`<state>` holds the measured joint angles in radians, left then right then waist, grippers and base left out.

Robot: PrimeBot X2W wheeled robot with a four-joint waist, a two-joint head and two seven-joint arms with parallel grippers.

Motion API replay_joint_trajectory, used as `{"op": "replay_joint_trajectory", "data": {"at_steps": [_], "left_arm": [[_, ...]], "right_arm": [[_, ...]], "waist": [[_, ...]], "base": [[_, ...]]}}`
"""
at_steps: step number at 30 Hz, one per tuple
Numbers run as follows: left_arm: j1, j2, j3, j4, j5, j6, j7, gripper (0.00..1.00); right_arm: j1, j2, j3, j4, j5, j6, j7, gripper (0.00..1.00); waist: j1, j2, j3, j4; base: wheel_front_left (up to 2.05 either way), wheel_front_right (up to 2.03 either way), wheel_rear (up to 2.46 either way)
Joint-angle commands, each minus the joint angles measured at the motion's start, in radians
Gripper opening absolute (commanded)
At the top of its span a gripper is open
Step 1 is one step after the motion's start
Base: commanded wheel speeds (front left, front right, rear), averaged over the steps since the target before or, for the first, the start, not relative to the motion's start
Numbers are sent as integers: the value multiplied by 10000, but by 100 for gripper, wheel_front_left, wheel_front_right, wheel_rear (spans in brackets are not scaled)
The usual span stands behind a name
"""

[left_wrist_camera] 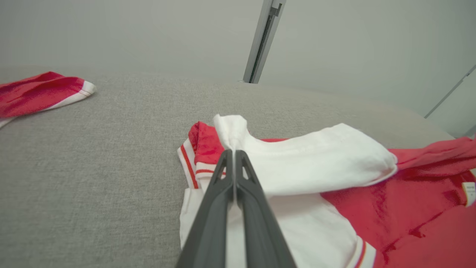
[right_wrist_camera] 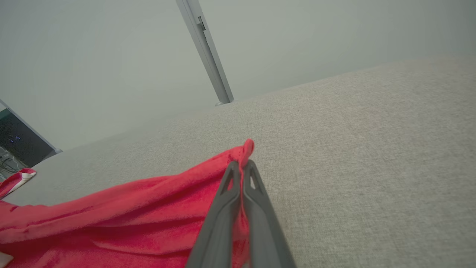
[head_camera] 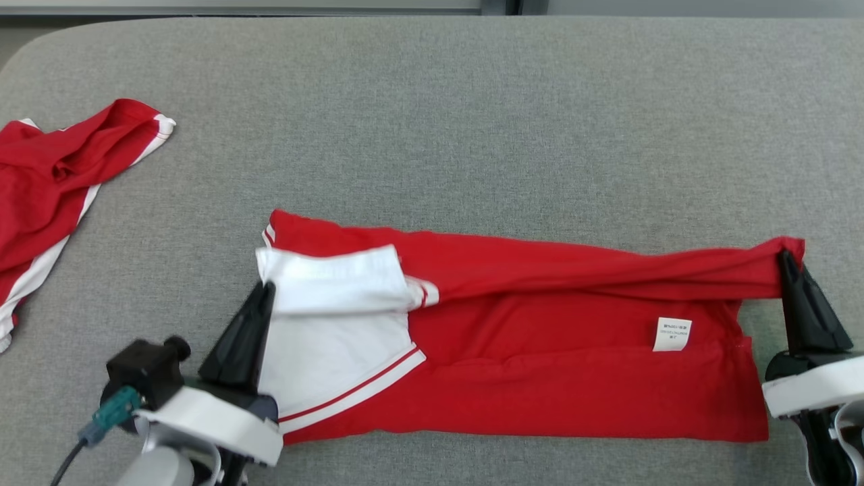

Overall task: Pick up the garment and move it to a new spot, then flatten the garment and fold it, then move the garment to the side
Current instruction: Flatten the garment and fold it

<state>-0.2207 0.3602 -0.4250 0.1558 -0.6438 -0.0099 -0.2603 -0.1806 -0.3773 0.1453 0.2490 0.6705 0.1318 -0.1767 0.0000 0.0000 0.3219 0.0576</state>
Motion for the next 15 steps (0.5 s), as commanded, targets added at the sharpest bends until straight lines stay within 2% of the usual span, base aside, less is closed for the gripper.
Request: {"op": "replay_joint_trajectory", "data": {"at_steps": [1,4,5,6,7,8,10,12,15], "left_arm": [[283,88,31,-132,-104,116,51,0],[944,80,-38,-263,-313,244,253,0],[1122,26,-48,-246,-435,272,289,0],[1235,4,-89,-186,-482,283,388,0],[1298,-15,-158,-108,-505,289,459,0],[1391,-110,-203,-10,-647,288,556,0],[1514,-91,-277,269,-647,304,690,100],[1644,-136,-276,507,-728,344,653,100],[1863,-130,-44,615,-620,532,336,100]], "right_arm": [[155,-3,-16,37,45,-21,-123,0],[523,82,-37,159,142,-21,-220,0],[623,103,21,173,133,-21,-227,27],[713,118,78,184,101,-21,-253,41],[815,159,139,191,81,-21,-294,84],[961,184,173,180,48,-21,-323,100],[1286,199,185,117,-66,-21,-451,100],[1709,162,112,9,-474,-21,-604,100],[2391,444,-271,-493,-1023,-18,-789,100]], "waist": [[0,0,-120,18],[0,0,-283,46],[0,0,-342,32],[0,0,-367,19],[0,0,-424,22],[0,0,-496,37],[0,0,-625,49],[0,0,-781,50],[0,0,-1005,15]], "base": [[0,0,0],[0,0,0],[0,0,0],[0,0,0],[0,0,0],[0,0,0],[0,0,0],[0,0,0],[0,0,0]]}}
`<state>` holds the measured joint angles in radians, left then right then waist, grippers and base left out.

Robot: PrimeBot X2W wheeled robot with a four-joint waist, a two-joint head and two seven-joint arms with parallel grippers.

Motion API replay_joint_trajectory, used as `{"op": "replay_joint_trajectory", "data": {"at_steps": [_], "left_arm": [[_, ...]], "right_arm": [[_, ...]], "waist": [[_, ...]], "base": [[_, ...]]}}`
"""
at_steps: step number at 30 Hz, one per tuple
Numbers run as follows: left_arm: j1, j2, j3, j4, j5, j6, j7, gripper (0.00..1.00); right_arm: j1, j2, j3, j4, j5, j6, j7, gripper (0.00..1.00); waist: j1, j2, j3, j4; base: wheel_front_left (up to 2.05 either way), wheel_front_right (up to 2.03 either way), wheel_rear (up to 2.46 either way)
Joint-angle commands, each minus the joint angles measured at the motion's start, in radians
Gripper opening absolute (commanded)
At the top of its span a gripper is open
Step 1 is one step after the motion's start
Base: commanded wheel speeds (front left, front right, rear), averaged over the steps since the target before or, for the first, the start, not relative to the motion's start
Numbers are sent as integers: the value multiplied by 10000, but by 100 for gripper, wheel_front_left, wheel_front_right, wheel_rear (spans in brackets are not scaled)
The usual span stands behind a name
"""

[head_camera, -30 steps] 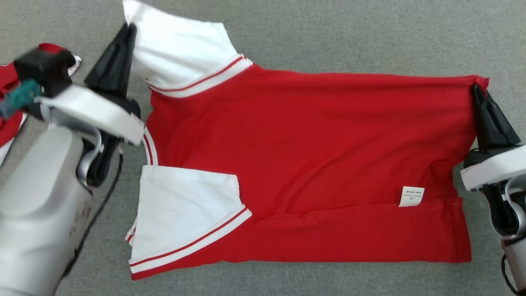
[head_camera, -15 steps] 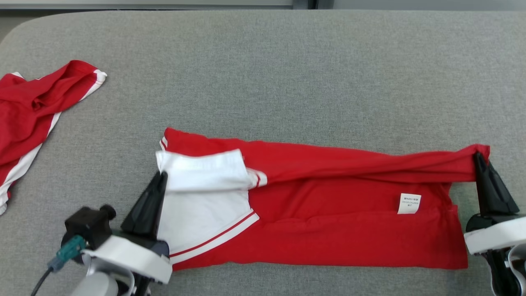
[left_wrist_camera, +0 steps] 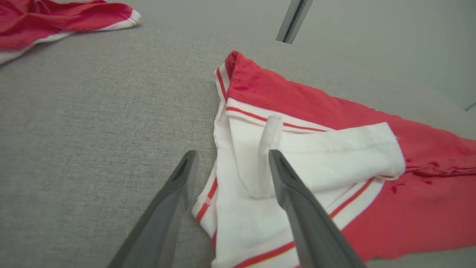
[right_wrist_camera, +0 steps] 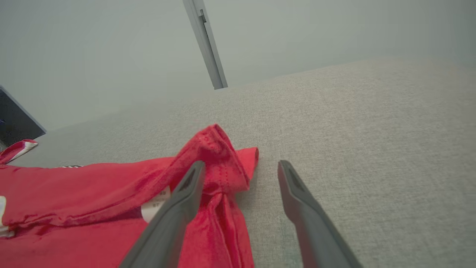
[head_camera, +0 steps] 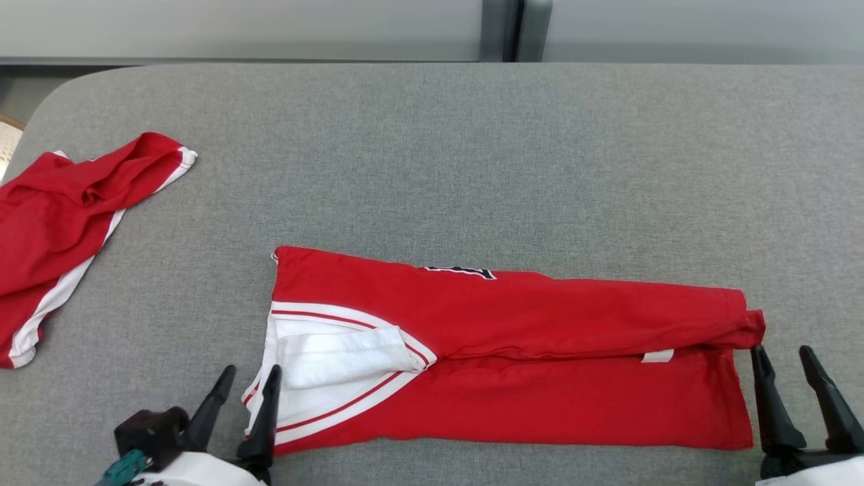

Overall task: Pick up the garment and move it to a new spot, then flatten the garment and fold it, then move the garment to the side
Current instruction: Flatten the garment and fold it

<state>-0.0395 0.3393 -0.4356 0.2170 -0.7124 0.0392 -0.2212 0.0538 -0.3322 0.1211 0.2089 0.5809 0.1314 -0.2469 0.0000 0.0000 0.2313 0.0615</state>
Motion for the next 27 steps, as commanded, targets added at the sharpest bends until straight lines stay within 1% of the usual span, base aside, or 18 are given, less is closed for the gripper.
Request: {"op": "replay_joint_trajectory", "data": {"at_steps": [1,3,4,5,7,10,13,18,27], "left_arm": [[157,74,143,-33,127,134,-143,100],[255,81,434,-256,336,366,-315,100],[356,71,754,-580,689,614,-401,100],[404,25,949,-807,879,781,-435,100],[472,-71,1357,-1346,1378,1010,-435,100],[718,-262,1812,-2032,2135,1259,-421,100],[961,-297,2065,-2448,2708,1503,-424,100],[1472,-234,2102,-2631,3226,1582,-426,100],[1654,-197,2054,-2496,3244,1621,-427,100]], "right_arm": [[254,98,-189,-307,-316,-14,-130,100],[536,338,-469,-812,-738,-14,-153,100],[710,515,-740,-1257,-1162,-14,-185,100],[770,637,-892,-1474,-1355,-14,-184,100],[827,821,-1134,-1832,-1795,-14,-185,100],[759,1077,-1409,-2262,-2383,-13,48,100],[723,1296,-1468,-2618,-2821,-10,470,100],[1005,1477,-1356,-2923,-3181,-11,1017,100],[1167,1668,-1363,-3052,-3063,-10,1218,100]], "waist": [[0,0,-142,-41],[0,0,-298,-80],[0,0,-417,-105],[0,0,-491,-108],[0,0,-654,-119],[0,0,-943,-173],[0,0,-1249,-259],[0,0,-1647,-366],[0,0,-1643,-456]], "base": [[0,0,0],[0,0,0],[0,0,0],[0,0,0],[0,0,0],[0,0,0],[0,0,0],[0,0,0],[0,0,0]]}}
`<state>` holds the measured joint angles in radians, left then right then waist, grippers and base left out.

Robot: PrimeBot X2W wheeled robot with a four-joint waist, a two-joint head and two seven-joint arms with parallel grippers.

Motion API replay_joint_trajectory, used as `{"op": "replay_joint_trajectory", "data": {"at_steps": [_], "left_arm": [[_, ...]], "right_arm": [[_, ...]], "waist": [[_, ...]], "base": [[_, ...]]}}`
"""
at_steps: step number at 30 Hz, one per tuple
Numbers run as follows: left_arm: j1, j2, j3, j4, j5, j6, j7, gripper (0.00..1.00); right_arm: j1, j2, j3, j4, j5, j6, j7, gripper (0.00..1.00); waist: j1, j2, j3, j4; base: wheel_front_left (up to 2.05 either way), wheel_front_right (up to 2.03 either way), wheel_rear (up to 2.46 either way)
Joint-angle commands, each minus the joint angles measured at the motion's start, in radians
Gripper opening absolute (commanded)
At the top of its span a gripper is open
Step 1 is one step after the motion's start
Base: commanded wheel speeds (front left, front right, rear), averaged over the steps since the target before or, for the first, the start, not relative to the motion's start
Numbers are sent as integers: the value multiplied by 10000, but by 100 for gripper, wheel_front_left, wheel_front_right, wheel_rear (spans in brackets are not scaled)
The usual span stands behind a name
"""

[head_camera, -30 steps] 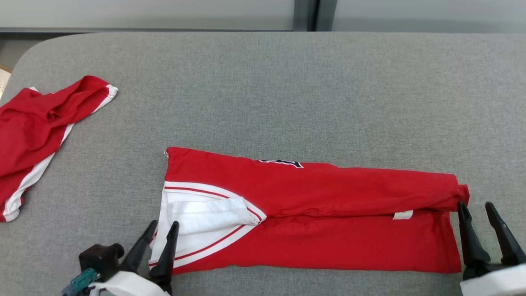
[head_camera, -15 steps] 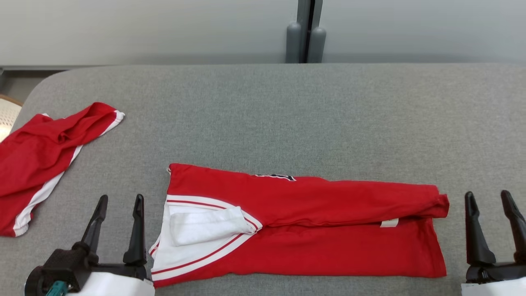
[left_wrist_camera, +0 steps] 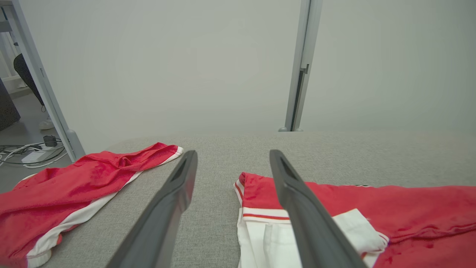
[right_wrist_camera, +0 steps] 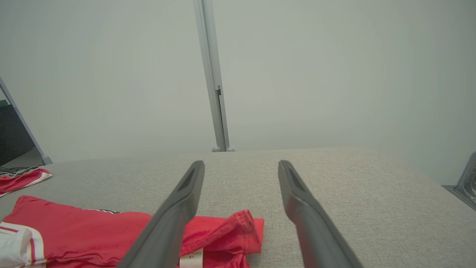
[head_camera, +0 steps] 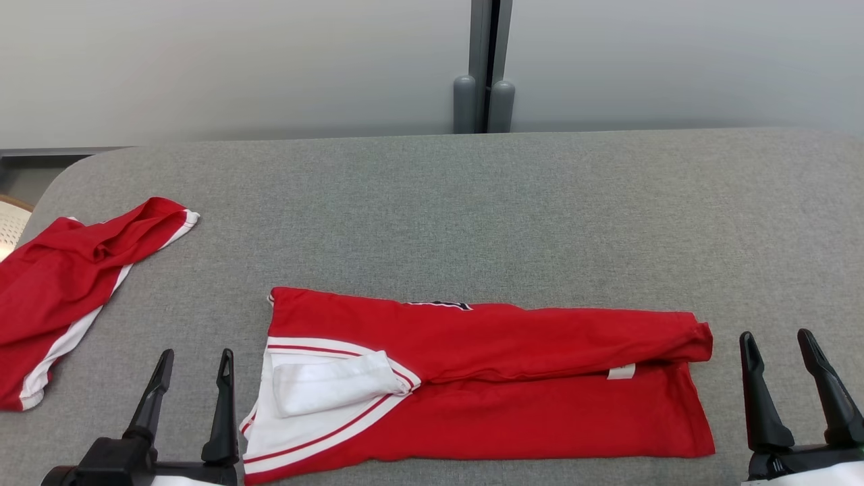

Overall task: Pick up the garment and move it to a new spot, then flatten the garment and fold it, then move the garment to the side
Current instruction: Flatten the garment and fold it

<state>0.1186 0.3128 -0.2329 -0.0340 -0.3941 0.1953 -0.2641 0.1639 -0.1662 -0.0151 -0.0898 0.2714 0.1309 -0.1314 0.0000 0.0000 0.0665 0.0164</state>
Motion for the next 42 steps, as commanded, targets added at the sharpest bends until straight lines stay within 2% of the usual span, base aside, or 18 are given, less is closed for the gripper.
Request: {"op": "replay_joint_trajectory", "data": {"at_steps": [1,12,17,22,27,38,39,40,41,42], "left_arm": [[73,68,28,14,61,60,3,100],[-289,39,-58,-3,-29,66,58,100],[-922,-97,-243,2,46,-146,50,100],[-1574,-326,-470,325,112,-463,6,100],[-1917,-544,-470,669,192,-660,-2,100],[-2081,-830,10,810,423,-1002,-2,100],[-2098,-856,58,825,446,-1044,-3,100],[-2113,-880,98,832,466,-1067,-3,100],[-2121,-900,139,849,495,-1104,-3,100],[-2131,-918,165,864,530,-1148,-3,100]], "right_arm": [[66,8,-2,-65,32,-4,64,100],[-355,-95,-97,364,175,-6,101,100],[-1353,-376,-170,1263,292,-4,9,100],[-2072,-477,-55,2688,351,-6,376,100],[-1858,-211,101,3590,550,-4,1093,100],[-1210,425,-27,3737,222,-13,1825,100],[-1252,464,-3,3749,256,-13,1900,69],[-1289,486,36,3764,219,-13,1993,25],[-1360,521,34,3737,189,-13,2028,0],[-1410,552,24,3732,214,-13,2092,0]], "waist": [[0,0,5,-4],[0,0,322,100],[0,0,1069,448],[0,0,1560,811],[0,0,1724,941],[0,0,1984,888],[0,0,1999,878],[0,0,2009,866],[0,0,2018,852],[0,0,2024,843]], "base": [[0,0,0],[0,0,0],[0,0,0],[0,0,0],[0,0,0],[0,0,0],[0,0,0],[0,0,0],[0,0,0],[0,0,0]]}}
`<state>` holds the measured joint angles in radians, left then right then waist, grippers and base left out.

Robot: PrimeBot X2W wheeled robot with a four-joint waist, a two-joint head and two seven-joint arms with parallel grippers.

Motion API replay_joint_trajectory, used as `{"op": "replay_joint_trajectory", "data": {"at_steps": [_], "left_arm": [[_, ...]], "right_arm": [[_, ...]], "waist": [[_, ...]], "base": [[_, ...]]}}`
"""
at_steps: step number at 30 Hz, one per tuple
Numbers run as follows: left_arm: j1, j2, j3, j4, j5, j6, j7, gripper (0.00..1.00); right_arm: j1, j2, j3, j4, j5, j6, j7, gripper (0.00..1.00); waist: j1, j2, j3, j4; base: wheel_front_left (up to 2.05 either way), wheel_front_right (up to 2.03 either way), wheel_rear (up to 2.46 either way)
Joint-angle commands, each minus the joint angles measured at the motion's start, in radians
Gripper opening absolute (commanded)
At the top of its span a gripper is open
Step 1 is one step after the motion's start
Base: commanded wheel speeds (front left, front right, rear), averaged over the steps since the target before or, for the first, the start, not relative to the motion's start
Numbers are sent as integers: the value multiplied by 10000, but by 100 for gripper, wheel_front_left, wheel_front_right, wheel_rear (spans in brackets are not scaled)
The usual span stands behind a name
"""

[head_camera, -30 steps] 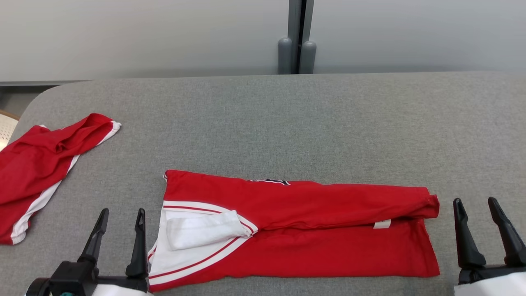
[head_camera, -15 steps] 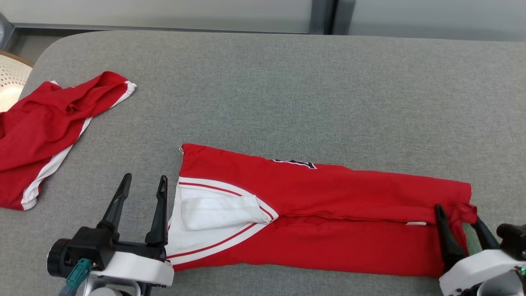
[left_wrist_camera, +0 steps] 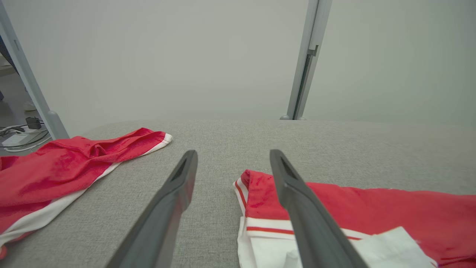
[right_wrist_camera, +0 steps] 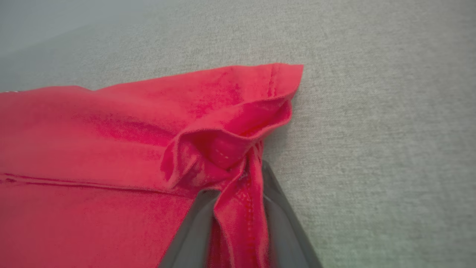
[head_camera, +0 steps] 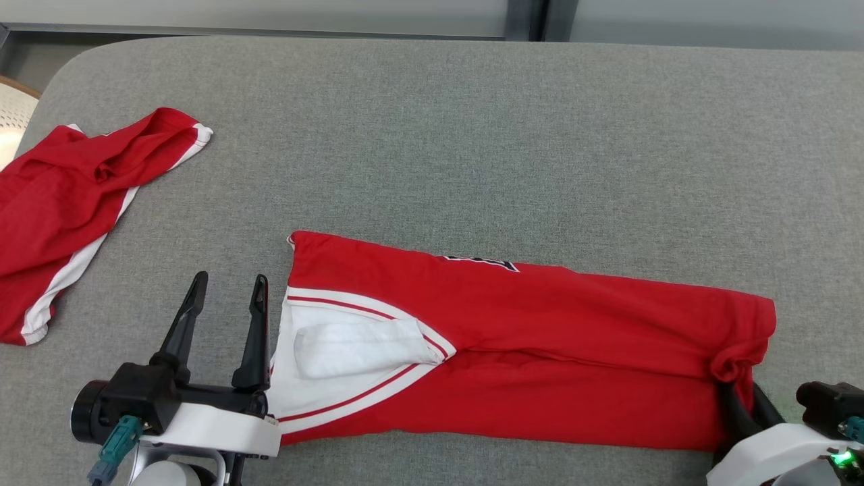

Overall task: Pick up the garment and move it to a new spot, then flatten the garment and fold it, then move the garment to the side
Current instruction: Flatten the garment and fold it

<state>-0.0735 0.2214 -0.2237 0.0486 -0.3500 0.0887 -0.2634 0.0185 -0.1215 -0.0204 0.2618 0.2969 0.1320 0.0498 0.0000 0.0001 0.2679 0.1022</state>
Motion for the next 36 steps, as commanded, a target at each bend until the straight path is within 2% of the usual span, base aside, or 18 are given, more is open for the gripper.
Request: {"op": "replay_joint_trajectory", "data": {"at_steps": [1,10,17,20,24,27,28,29,32,36], "left_arm": [[-219,-21,109,46,104,-100,-11,100],[-106,-225,392,136,317,-309,-12,100],[111,-358,562,316,423,-401,-12,100],[280,-415,618,394,474,-415,-13,100],[506,-431,677,421,533,-399,-11,100],[656,-413,685,405,584,-403,-11,100],[657,-419,655,383,608,-419,-11,100],[670,-423,636,372,609,-424,-11,100],[628,-431,566,387,621,-450,-7,100],[456,-495,440,428,658,-516,-7,100]], "right_arm": [[-10,96,50,183,-31,-26,311,0],[-16,-406,-785,-431,217,-34,223,0],[324,-1315,-2229,-709,476,-25,144,0],[304,-1507,-2368,-953,629,-25,258,0],[141,-1351,-1795,-1938,516,-20,654,0],[-23,-925,-1065,-2967,360,-19,1175,0],[-107,-484,-480,-3454,274,-19,1521,0],[-197,-306,-141,-3610,219,-17,1653,0],[-446,233,1156,-3596,334,-16,1859,0],[-893,605,2854,-2727,898,-16,1603,0]], "waist": [[0,-1,12,-21],[0,-1,-98,-174],[0,-1,-429,-284],[0,-1,-669,-343],[0,-1,-1007,-422],[0,-1,-1212,-409],[0,-1,-1300,-359],[0,-1,-1329,-334],[0,-1,-1347,-201],[0,-1,-1209,71]], "base": [[0,0,0],[0,0,0],[0,0,0],[0,0,0],[0,0,0],[0,0,0],[0,0,0],[0,0,0],[0,0,0],[0,0,0]]}}
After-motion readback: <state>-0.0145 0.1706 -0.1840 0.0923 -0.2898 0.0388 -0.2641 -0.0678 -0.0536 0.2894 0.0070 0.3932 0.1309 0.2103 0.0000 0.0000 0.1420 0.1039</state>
